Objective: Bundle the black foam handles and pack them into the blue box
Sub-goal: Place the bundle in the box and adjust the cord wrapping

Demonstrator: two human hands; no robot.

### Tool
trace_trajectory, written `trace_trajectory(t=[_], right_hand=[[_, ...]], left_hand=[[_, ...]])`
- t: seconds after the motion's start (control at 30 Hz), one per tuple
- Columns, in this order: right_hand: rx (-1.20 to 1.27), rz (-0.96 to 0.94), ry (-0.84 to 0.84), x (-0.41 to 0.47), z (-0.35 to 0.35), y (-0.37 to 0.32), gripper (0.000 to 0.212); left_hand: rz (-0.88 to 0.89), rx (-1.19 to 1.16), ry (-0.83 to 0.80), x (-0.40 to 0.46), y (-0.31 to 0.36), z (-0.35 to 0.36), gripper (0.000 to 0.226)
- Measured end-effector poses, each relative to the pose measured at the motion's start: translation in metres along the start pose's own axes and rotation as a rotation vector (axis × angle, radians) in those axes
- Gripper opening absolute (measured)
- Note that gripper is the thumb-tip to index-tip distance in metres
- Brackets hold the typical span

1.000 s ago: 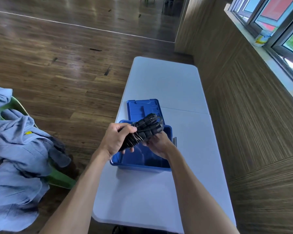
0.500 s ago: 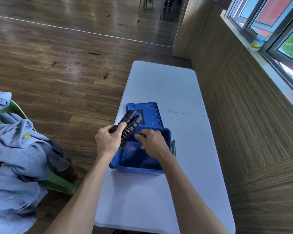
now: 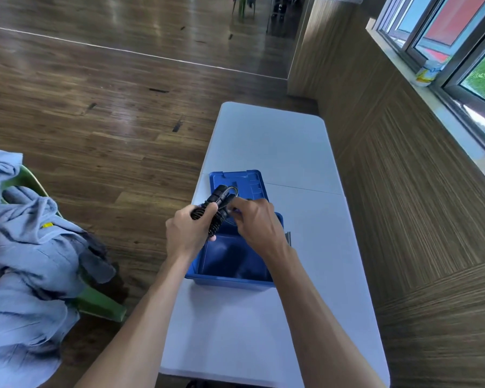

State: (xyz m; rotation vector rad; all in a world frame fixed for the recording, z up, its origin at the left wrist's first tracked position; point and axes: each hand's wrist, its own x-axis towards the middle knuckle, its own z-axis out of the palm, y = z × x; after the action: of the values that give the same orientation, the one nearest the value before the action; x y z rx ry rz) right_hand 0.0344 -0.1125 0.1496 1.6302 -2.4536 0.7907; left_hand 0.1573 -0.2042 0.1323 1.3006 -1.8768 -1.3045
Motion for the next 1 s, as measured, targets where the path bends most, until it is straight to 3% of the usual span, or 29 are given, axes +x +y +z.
trace_trajectory(t=[0.13, 0.33, 0.47, 0.57, 0.77, 1.0], right_hand=[[0.015, 0.036, -0.145, 0.007, -0.011, -0.005, 0.017], [0.150, 0.153, -0.345, 0.016, -0.028, -0.002, 0.020], [0.260, 0.220, -0.362, 0.013, -0.035, -0.003, 0.018], [0.321, 0.224, -0.350, 0.016, -0.043, -0.008, 0.018], [0.424, 0.231, -0.386, 0.023, -0.050, -0.019, 0.021], [0.342, 0.197, -0.391, 0.031, -0.055, -0.023, 0.027]], left_hand=[[0.054, 0.172, -0.131, 0.009, -0.011, 0.000, 0.041], [0.337, 0.444, -0.365, 0.008, -0.001, -0.009, 0.044], [0.310, 0.496, -0.461, 0.005, 0.010, -0.018, 0.052], [0.304, 0.584, -0.391, -0.001, 0.016, -0.017, 0.076], [0.219, 0.782, -0.180, -0.013, 0.030, 0.003, 0.095], [0.194, 0.705, -0.087, -0.008, 0.030, 0.009, 0.074]])
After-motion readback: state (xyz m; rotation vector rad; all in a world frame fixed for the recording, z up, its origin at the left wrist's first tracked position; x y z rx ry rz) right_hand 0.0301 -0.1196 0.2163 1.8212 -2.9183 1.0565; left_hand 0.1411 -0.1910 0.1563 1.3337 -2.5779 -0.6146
